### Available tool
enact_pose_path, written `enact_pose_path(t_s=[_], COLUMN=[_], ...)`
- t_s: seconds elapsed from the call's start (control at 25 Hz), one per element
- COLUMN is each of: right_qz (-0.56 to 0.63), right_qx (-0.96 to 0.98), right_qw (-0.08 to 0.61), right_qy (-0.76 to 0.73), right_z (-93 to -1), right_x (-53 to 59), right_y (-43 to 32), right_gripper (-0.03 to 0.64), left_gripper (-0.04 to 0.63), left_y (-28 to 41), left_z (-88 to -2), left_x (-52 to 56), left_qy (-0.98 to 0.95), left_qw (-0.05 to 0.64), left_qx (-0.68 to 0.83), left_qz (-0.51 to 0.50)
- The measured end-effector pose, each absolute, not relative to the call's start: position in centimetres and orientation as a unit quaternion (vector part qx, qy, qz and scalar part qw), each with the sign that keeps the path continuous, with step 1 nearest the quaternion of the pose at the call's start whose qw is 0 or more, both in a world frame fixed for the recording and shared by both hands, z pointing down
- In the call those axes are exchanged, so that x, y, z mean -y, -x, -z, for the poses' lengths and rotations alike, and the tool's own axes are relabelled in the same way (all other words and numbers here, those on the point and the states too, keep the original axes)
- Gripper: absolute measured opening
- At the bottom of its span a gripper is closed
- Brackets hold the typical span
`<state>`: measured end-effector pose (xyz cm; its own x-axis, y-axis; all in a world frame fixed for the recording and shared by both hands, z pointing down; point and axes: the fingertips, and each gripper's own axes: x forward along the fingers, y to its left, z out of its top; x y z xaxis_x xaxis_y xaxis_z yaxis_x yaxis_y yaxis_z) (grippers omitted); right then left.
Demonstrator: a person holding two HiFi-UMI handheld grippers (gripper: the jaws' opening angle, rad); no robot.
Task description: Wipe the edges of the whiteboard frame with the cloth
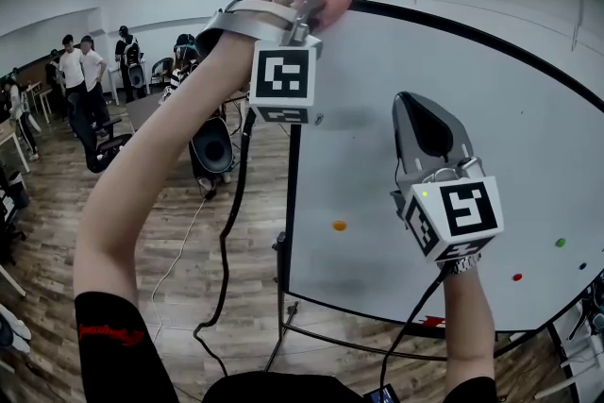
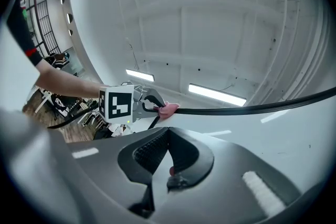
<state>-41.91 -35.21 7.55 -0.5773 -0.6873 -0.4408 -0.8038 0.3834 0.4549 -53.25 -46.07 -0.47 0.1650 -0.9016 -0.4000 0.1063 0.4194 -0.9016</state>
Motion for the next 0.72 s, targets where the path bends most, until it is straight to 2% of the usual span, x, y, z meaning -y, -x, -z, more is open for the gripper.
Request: enact_pose_path(t_s=[0.72], right_qz=[-0.317], right_qx=[-0.829], right_qw=[0.092], right_qy=[0.452], right_z=[-7.5], right_x=[35.3], right_y=[37.9], right_gripper=[0.002], left_gripper=[0.046], left_y=[50.3], left_z=[0.6], left_x=[46.0], left_qy=[0.376], left_qw=[0.657], left_qx=[-0.52], left_qz=[0.396])
